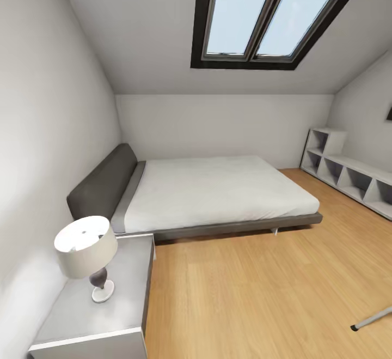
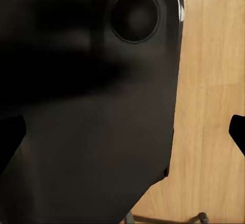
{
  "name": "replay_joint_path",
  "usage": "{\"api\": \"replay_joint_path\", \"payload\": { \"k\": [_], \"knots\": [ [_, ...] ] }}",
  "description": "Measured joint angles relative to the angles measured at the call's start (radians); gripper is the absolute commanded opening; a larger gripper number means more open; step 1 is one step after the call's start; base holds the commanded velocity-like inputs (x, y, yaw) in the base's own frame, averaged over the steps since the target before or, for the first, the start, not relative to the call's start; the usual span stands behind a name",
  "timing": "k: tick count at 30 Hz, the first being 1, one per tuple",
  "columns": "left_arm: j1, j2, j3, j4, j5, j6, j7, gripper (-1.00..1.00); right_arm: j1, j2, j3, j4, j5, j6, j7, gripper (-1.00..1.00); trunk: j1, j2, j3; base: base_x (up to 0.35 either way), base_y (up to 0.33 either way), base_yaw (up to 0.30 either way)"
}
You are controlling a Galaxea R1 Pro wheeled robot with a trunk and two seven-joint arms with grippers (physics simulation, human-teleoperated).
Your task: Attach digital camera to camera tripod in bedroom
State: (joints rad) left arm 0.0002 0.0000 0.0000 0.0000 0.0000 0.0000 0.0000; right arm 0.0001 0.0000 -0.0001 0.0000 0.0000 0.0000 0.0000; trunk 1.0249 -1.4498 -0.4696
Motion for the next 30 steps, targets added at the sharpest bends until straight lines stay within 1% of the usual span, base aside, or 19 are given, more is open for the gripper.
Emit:
{"api": "replay_joint_path", "payload": {
  "k": [2, 3, 4, 10, 15, 18, 29, 30],
  "knots": [
    [-0.011, -0.009, 0.010, -0.011, 0.010, 0.010, 0.001, 1.00, -0.011, -0.011, 0.008, -0.011, -0.009, 0.010, 0.010, 1.00, 0.000, 0.000, 0.001, 0.000, 0.000, 0.000],
    [-0.017, -0.003, 0.014, -0.016, 0.015, 0.015, -0.001, 1.00, -0.017, -0.015, 0.004, -0.016, -0.007, 0.015, 0.010, 1.00, 0.000, 0.000, 0.001, 0.000, 0.000, 0.000],
    [-0.023, 0.000, 0.014, -0.022, 0.020, 0.020, -0.001, 1.00, -0.023, -0.015, 0.004, -0.022, -0.006, 0.020, 0.009, 1.00, 0.000, 0.000, 0.001, 0.000, 0.000, 0.000],
    [-0.058, 0.000, 0.014, -0.055, 0.050, 0.051, -0.001, 1.00, -0.050, -0.015, 0.004, -0.055, -0.007, 0.051, 0.009, 1.00, 0.000, 0.000, 0.001, 0.000, 0.000, 0.000],
    [-0.065, 0.000, 0.014, -0.082, 0.050, 0.078, -0.001, 1.00, -0.050, -0.015, 0.004, -0.083, -0.007, 0.078, 0.009, 1.00, 0.000, 0.000, 0.001, 0.000, 0.000, 0.000],
    [-0.065, 0.000, 0.014, -0.083, 0.050, 0.092, -0.001, 1.00, -0.050, -0.015, 0.004, -0.099, -0.007, 0.095, 0.009, 1.00, 0.000, 0.000, 0.001, 0.000, 0.000, 0.000],
    [-0.065, 0.000, 0.014, -0.083, 0.050, 0.092, -0.001, 1.00, -0.050, -0.015, 0.004, -0.161, -0.007, 0.156, 0.009, 1.00, 0.000, 0.000, 0.001, 0.000, 0.000, -0.002],
    [-0.059, 0.006, 0.011, -0.078, 0.045, 0.086, -0.003, 1.00, -0.045, -0.011, 0.001, -0.167, -0.005, 0.151, 0.004, 1.00, 0.000, 0.000, 0.001, 0.000, 0.000, -0.173]
  ]
}}
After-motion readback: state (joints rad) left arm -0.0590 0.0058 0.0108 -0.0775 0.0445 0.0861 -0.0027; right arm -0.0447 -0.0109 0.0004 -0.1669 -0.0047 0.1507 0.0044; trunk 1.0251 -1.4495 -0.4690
